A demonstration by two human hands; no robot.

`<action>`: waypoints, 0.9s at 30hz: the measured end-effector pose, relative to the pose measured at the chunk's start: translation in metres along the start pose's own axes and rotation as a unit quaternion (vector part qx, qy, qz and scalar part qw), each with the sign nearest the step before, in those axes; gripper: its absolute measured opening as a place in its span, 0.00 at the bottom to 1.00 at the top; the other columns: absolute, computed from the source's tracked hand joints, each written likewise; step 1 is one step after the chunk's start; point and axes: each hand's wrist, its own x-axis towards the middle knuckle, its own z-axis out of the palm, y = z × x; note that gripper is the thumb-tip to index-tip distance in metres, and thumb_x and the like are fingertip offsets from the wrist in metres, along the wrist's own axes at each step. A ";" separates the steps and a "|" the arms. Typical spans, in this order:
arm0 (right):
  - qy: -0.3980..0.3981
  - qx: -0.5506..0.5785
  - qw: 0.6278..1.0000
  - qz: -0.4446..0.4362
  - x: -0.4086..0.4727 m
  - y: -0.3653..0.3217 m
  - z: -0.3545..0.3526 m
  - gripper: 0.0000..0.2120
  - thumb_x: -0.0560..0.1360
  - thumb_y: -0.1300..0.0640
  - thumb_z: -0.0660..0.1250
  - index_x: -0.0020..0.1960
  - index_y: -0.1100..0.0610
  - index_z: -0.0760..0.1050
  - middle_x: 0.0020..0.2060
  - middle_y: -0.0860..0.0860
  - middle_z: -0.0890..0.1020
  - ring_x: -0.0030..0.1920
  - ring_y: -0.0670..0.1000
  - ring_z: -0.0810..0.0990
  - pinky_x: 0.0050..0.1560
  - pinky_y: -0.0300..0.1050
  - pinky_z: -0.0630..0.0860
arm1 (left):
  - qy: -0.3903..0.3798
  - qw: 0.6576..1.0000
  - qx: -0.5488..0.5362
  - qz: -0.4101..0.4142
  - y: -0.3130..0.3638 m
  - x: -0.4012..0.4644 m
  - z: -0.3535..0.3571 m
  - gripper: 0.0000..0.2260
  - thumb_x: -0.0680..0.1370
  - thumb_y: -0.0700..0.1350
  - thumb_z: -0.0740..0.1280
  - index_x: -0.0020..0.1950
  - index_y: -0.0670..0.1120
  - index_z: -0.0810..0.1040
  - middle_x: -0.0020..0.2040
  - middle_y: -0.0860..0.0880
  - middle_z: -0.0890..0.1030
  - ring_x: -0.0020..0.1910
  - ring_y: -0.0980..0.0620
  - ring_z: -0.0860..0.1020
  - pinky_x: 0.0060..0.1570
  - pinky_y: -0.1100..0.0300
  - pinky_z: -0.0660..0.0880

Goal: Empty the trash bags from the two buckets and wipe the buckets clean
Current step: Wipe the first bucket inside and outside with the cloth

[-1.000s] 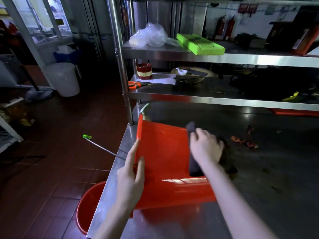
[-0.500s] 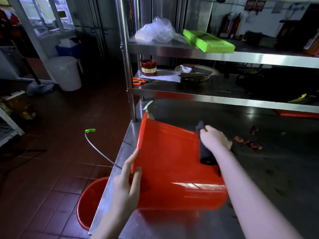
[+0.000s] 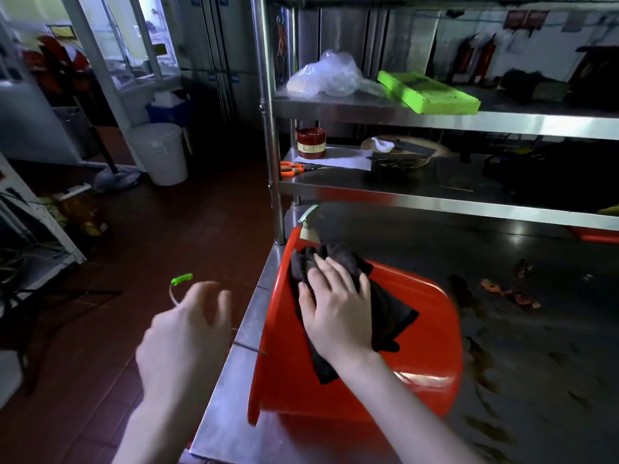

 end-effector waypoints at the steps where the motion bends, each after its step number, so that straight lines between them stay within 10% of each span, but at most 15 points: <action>1: 0.010 0.002 1.000 -0.005 -0.004 -0.003 0.000 0.15 0.78 0.48 0.59 0.57 0.52 0.79 0.63 0.49 0.79 0.66 0.51 0.74 0.65 0.61 0.67 | 0.023 0.999 -0.024 0.001 0.008 0.006 -0.005 0.12 0.78 0.59 0.63 0.57 0.58 0.79 0.43 0.41 0.83 0.46 0.35 0.80 0.42 0.52 0.73; 6: 0.012 0.004 0.999 -0.045 -0.046 -0.007 -0.013 0.19 0.78 0.48 0.59 0.66 0.50 0.75 0.68 0.48 0.75 0.69 0.51 0.71 0.66 0.63 0.65 | -0.243 0.940 -0.239 -0.017 0.069 0.058 0.037 0.23 0.80 0.60 0.58 0.71 0.52 0.71 0.65 0.48 0.77 0.64 0.49 0.75 0.61 0.60 0.69; 8: 0.011 0.005 0.998 -0.066 -0.060 -0.006 -0.016 0.20 0.77 0.48 0.59 0.67 0.49 0.74 0.69 0.49 0.74 0.70 0.52 0.71 0.67 0.63 0.64 | -0.319 0.889 -0.327 -0.040 0.086 0.060 0.054 0.18 0.83 0.56 0.56 0.69 0.50 0.71 0.62 0.51 0.73 0.54 0.55 0.75 0.50 0.69 0.68; 11: 0.001 0.016 0.999 -0.047 -0.050 0.003 -0.021 0.20 0.77 0.48 0.58 0.67 0.49 0.74 0.69 0.48 0.74 0.70 0.50 0.71 0.66 0.62 0.65 | -0.310 0.869 -0.385 -0.029 0.087 0.047 0.065 0.08 0.82 0.54 0.58 0.46 0.60 0.76 0.57 0.55 0.76 0.50 0.59 0.76 0.53 0.67 0.71; 14: -0.070 0.016 0.997 0.002 -0.001 0.014 -0.024 0.21 0.76 0.46 0.54 0.66 0.46 0.74 0.67 0.45 0.76 0.69 0.49 0.72 0.66 0.61 0.65 | -0.268 0.867 -0.420 -0.013 0.069 0.039 0.078 0.15 0.75 0.63 0.60 0.61 0.67 0.76 0.63 0.59 0.79 0.62 0.59 0.76 0.67 0.53 0.70; 20: -0.303 0.060 0.933 0.184 0.107 0.046 -0.005 0.13 0.79 0.48 0.51 0.57 0.46 0.73 0.63 0.55 0.77 0.63 0.59 0.74 0.62 0.57 0.64 | -0.272 0.875 -0.398 -0.036 0.066 0.036 0.074 0.25 0.80 0.59 0.61 0.76 0.62 0.60 0.67 0.54 0.75 0.60 0.54 0.77 0.63 0.50 0.74; 27: -0.091 0.007 0.993 -0.075 -0.046 0.060 -0.035 0.23 0.78 0.49 0.57 0.72 0.45 0.68 0.72 0.48 0.69 0.73 0.51 0.66 0.69 0.61 0.61 | -0.298 0.875 -0.382 0.005 0.078 0.062 0.082 0.33 0.77 0.38 0.66 0.77 0.61 0.58 0.54 0.52 0.82 0.45 0.52 0.81 0.52 0.49 0.79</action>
